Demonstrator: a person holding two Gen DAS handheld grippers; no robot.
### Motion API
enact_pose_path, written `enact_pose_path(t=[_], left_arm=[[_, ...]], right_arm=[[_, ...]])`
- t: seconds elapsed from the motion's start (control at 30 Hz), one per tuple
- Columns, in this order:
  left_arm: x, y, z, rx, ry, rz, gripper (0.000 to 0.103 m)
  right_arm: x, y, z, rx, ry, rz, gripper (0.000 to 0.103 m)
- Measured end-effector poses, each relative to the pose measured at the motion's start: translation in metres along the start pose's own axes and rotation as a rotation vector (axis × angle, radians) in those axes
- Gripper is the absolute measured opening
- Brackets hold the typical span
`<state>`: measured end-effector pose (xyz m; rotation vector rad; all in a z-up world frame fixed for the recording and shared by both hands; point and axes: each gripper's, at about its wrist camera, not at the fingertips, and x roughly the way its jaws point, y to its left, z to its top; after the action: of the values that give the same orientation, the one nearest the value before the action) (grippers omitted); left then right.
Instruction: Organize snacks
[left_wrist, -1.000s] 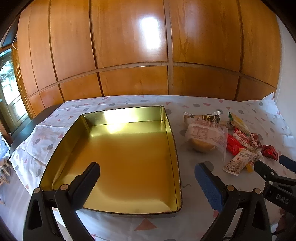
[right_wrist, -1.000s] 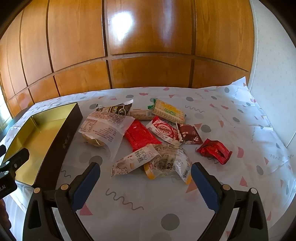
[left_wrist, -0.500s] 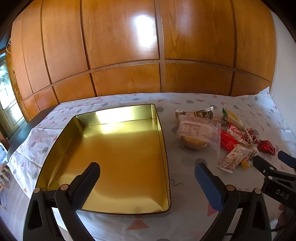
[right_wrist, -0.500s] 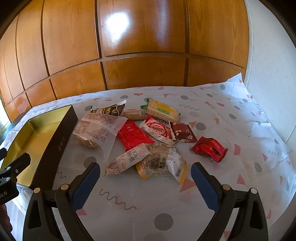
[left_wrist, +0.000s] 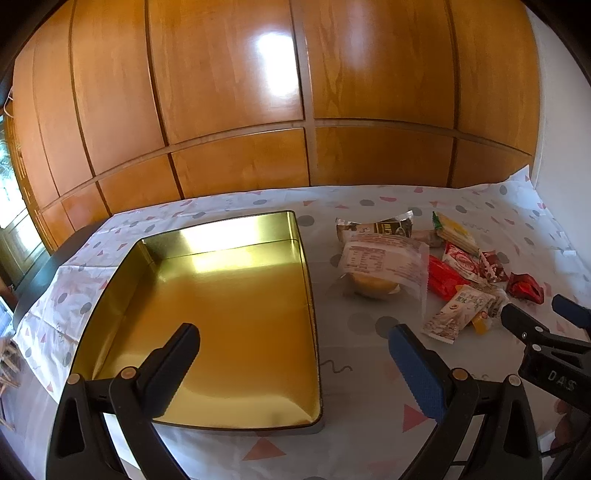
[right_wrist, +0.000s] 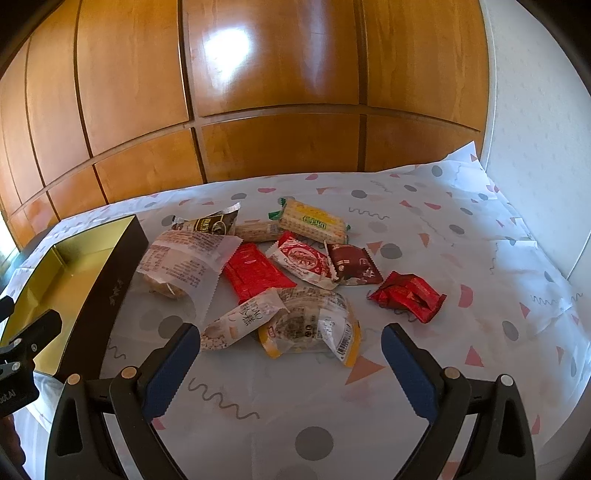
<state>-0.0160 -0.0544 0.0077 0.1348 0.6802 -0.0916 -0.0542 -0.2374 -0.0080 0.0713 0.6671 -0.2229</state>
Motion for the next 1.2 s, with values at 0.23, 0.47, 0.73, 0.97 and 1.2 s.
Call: enact_pose_path(t=[0.23, 0.47, 0.73, 0.97, 1.2], left_arm=[[0.004, -0.011, 0.004, 0.027, 0.013, -0.049, 0.103], [0.019, -0.026, 0.021, -0.004, 0.09, -0.323, 0.103], [0.049, -0.068, 0.029, 0.075, 0.2, -0.443, 0.103], [0.075, -0.115, 0.027, 0.311, 0.248, -0.444, 0.073], [0.117, -0.151, 0.025, 0.444, 0.331, -0.505, 0.057]], right_arm=[[0.003, -0.025, 0.006, 0.053, 0.011, -0.03, 0.1], [0.003, -0.078, -0.002, 0.092, 0.075, -0.099, 0.1], [0.013, -0.112, -0.026, 0.104, 0.199, -0.139, 0.1], [0.032, -0.117, -0.04, 0.133, 0.266, -0.095, 0.1], [0.039, -0.113, -0.051, 0.105, 0.267, -0.078, 0.103]])
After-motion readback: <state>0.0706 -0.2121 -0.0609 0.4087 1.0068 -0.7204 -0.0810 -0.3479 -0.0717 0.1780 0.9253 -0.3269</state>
